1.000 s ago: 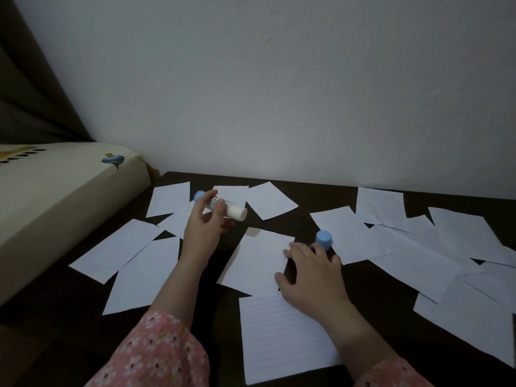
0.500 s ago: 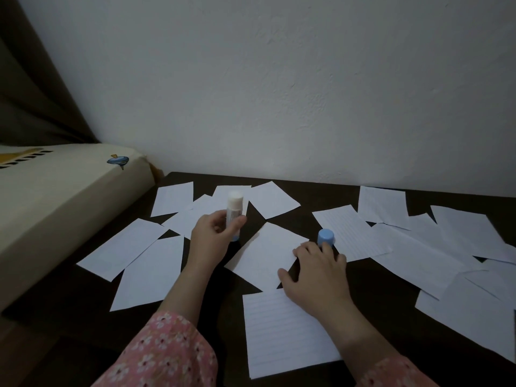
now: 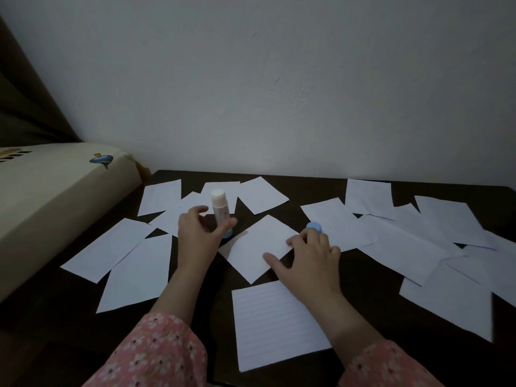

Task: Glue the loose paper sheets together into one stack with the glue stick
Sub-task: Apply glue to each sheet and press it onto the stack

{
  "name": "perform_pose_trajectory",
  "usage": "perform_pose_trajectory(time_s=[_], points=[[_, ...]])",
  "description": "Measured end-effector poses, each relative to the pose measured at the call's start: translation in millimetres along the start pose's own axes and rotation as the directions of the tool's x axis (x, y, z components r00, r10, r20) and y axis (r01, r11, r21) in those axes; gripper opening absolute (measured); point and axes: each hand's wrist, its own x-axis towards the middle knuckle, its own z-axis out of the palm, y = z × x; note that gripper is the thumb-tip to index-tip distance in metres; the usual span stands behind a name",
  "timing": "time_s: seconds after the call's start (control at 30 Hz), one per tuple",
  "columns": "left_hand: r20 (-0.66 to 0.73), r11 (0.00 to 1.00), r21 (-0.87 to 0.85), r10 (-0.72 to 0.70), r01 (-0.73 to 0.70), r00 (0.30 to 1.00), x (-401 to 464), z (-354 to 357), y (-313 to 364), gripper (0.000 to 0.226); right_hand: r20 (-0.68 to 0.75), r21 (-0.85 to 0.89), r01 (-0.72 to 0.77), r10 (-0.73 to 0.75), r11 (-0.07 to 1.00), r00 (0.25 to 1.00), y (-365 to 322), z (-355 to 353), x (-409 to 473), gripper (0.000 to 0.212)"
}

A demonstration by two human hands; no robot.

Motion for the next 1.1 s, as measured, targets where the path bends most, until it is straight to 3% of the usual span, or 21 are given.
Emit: perform_pose_trajectory(time_s=[0.07,0.13,0.23,0.3,0.4,0.47,0.67,0.93,1.1], points=[[-0.113,0.998,-0.009,0.063,-0.065,0.992,-7.7,-3.6,5.8,0.051,-0.127,0.108,-0.011,0.025,0.994,0.992,10.4,-6.4,5.5,0.051],[-0.109,0.987,0.007,0.16,-0.16,0.981,-16.2,-5.6,12.7,0.032,-0.217,0.153,-0.072,0.105,0.986,0.97,25.4,-13.9,12.2,0.038],[0.123,0.927,0.235,0.27,-0.293,0.955,-30.0,-1.7,22.6,0.027,-0.196,0.055,-0.246,0.252,0.968,0.948,53.8,-17.9,18.7,0.043],[0.296,0.863,0.375,0.233,-0.337,0.926,-38.9,6.7,26.3,0.033,-0.145,-0.002,-0.346,0.342,0.938,0.928,68.6,-17.3,20.3,0.055],[0.435,0.745,0.52,0.19,-0.418,0.88,-47.1,20.7,28.2,0.05,-0.065,-0.077,-0.433,0.429,0.898,0.901,79.6,-14.4,21.1,0.064],[0.479,0.717,0.519,0.206,-0.465,0.853,-46.6,24.4,29.8,0.051,-0.054,-0.11,-0.451,0.448,0.886,0.892,82.6,-14.0,20.8,0.063],[0.622,0.762,0.372,0.219,-0.53,0.752,-38.6,20.6,32.8,0.051,-0.082,-0.113,-0.441,0.434,0.89,0.897,89.3,-15.3,17.7,0.059],[0.705,0.794,0.295,0.195,-0.531,0.682,-32.5,19.0,32.1,0.051,-0.225,0.046,-0.399,0.399,0.916,0.889,103.1,-19.5,17.0,0.044],[0.709,0.805,0.273,0.201,-0.526,0.675,-30.9,20.1,30.7,0.05,-0.113,-0.087,-0.489,0.479,0.868,0.87,100.5,-16.3,18.5,0.061]])
